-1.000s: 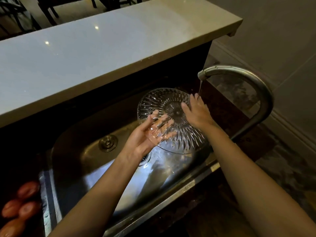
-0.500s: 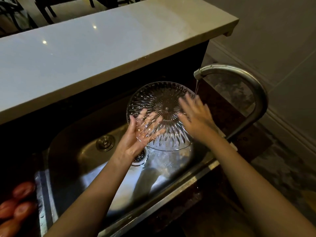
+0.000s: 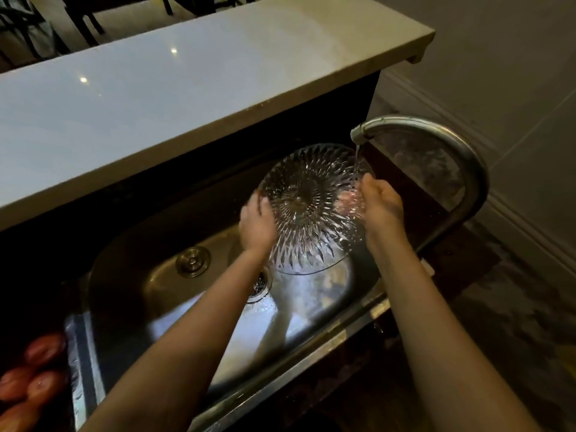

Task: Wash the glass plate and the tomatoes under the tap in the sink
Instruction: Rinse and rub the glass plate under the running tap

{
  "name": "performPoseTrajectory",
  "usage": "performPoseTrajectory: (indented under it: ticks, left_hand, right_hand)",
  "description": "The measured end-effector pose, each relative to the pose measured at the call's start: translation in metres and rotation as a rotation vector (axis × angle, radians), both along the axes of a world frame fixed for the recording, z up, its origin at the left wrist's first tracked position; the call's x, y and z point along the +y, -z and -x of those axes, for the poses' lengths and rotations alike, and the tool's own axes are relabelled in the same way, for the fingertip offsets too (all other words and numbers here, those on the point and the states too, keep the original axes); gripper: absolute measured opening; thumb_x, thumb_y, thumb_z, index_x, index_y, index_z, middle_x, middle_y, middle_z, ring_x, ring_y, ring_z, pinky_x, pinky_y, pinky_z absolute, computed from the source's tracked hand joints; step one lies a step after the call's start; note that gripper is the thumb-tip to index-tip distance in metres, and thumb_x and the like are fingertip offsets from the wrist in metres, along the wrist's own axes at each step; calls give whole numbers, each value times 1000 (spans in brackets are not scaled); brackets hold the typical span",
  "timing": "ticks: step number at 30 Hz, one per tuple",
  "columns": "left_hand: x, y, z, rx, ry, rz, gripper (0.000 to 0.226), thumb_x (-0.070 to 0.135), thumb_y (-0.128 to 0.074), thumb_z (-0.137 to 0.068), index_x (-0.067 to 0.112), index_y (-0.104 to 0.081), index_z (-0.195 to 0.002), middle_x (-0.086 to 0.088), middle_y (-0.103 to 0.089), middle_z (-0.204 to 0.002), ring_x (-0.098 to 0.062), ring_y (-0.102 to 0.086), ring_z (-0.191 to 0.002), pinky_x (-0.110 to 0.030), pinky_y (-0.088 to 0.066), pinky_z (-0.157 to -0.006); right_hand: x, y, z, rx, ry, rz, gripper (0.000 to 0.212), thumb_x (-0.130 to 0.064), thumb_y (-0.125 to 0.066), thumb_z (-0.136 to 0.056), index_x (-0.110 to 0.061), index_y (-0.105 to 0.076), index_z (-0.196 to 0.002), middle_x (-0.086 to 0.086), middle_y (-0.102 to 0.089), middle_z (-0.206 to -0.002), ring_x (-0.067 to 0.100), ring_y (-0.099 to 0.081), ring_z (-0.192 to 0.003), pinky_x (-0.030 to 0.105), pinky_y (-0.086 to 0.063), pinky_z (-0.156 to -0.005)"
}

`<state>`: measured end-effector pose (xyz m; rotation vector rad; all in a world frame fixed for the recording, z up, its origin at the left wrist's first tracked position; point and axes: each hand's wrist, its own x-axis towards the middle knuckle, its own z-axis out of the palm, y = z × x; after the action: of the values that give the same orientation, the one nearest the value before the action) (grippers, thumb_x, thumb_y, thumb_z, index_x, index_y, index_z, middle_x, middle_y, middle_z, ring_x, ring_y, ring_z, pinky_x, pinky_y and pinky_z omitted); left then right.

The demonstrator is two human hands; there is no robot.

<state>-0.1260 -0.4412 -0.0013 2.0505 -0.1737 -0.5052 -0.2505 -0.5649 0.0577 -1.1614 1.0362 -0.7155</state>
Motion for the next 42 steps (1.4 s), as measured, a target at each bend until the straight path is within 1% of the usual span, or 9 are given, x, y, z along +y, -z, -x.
performPoseTrajectory:
  ticks: [6,13,18,22,26,30,35,37,42]
  left_hand:
    - [-49,-27,52,-544,482,-64,58,48,-22,-95,27,-12,-148,-1,-2,-159,-16,5,-145,-43,7,-115]
    - [-101,-61,2,-590,647,-160,51,41,-23,-99,26,-22,-147,0,-13,-158,-16,-7,-146,-50,-2,-118]
    - [-76,-45,1,-287,333,113,51,47,-26,-97,28,-28,-144,0,-24,-155,-17,-18,-143,-46,-14,-118]
    - [-48,-41,2,23,160,219,50,47,-24,-98,21,-43,-136,-1,-48,-140,-21,-41,-132,-44,-30,-113]
    - [-19,-63,-27,514,81,362,24,39,-44,-93,20,-58,-95,-1,-74,-79,-24,-68,-78,-35,-56,-66]
    - [10,-60,-47,746,-5,202,15,15,-44,-96,3,-48,-102,-22,-63,-97,-32,-64,-98,-42,-51,-92]
    - [18,-47,-35,917,-107,495,25,13,-30,-100,3,-51,-88,-22,-61,-88,-32,-62,-79,-41,-58,-62]
    - [16,-41,-32,965,-127,655,26,17,-30,-101,6,-51,-89,-19,-59,-96,-32,-58,-88,-48,-55,-53]
    - [21,-22,-21,958,-35,916,31,21,-36,-99,10,-46,-126,-11,-56,-126,-32,-51,-120,-63,-47,-85]
  right_hand:
    - [11,-9,11,-139,78,31,21,-29,-45,-96,-19,-56,-80,3,-64,-77,8,-63,-56,21,-49,-49]
    - [26,-10,9,-186,97,-15,23,-23,-47,-96,-14,-56,-77,12,-63,-71,25,-59,-65,34,-50,-62]
    - [32,-8,9,-149,-64,190,18,-26,-47,-96,-21,-55,-80,-10,-68,-60,3,-62,-52,18,-52,-51]
    - [45,8,13,54,-320,601,17,-24,-48,-95,-21,-54,-79,0,-62,-63,9,-57,-52,20,-47,-48]
    - [50,16,19,267,-580,1351,18,-23,-61,-87,-9,-60,-76,0,-59,-60,14,-54,-48,19,-35,-44]
    - [42,11,19,190,-703,1766,24,-27,-57,-89,-11,-64,-72,0,-61,-63,16,-56,-55,27,-45,-48]
    - [40,17,27,421,-1046,1491,45,-48,-50,-87,-14,-65,-112,5,-68,-116,22,-64,-106,35,-52,-86]
    - [32,22,32,615,-1122,1207,70,-66,-23,-86,-24,-39,-141,-5,-37,-150,15,-32,-139,39,-26,-113]
    - [-2,40,21,947,-963,1124,63,-56,-14,-94,-28,0,-148,-5,8,-158,17,12,-145,44,7,-118]
